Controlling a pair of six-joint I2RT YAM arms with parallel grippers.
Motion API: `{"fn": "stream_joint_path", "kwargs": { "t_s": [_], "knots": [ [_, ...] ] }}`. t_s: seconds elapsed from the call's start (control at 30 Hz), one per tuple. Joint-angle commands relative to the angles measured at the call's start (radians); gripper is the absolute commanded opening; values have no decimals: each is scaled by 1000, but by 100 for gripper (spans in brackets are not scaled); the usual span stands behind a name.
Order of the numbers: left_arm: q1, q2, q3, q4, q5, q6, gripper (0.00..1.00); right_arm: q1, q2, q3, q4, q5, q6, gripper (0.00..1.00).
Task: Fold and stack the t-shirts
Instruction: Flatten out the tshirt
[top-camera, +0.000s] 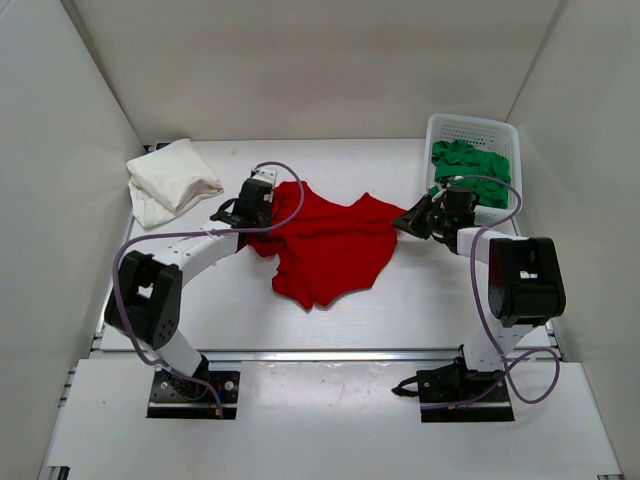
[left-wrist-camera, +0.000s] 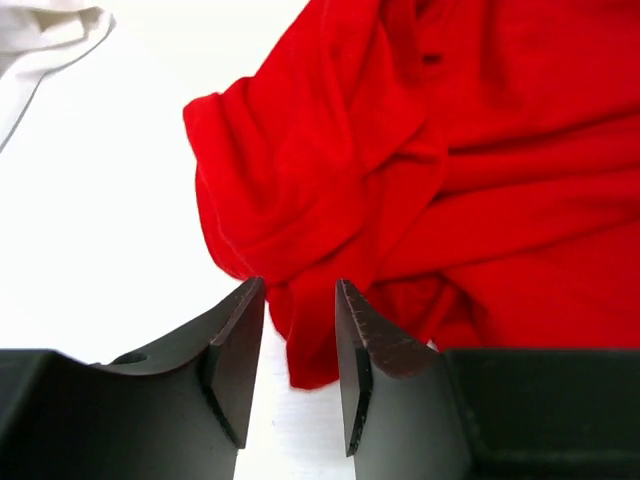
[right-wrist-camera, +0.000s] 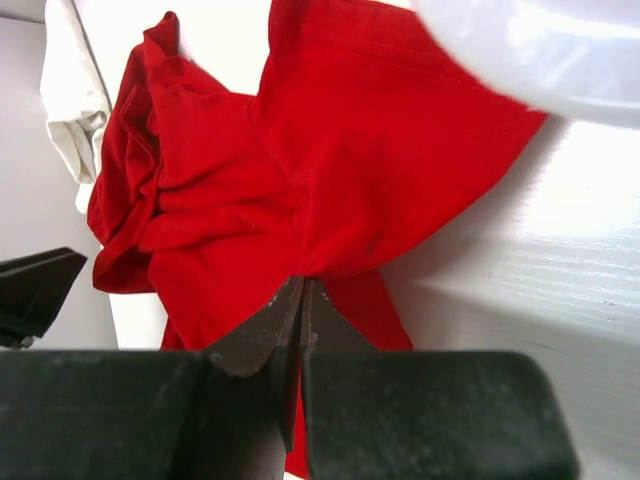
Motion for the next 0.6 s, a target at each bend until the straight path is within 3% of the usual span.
{"fn": "stream_joint_path", "kwargs": {
  "t_s": [0.0,0.37,0.43,0.5,0.57],
  "knots": [
    [-19,41,75,-51,-32,52,45,13,-10,0,53,-6,-3,0],
    [-25,78,55,-77,-17,61,40,6,0,-6,70,-26,8,0],
    [-26,103,75,-76,-34,70,36,7,-6,-6,67,-26,12,0],
    [-40,135,84,-85,-58,76,23,4,-12,-9,67,-23,3,0],
    [-51,150,98,-91,-81,76,25,-4,-6,-8,70,-26,15,0]
  ]
}}
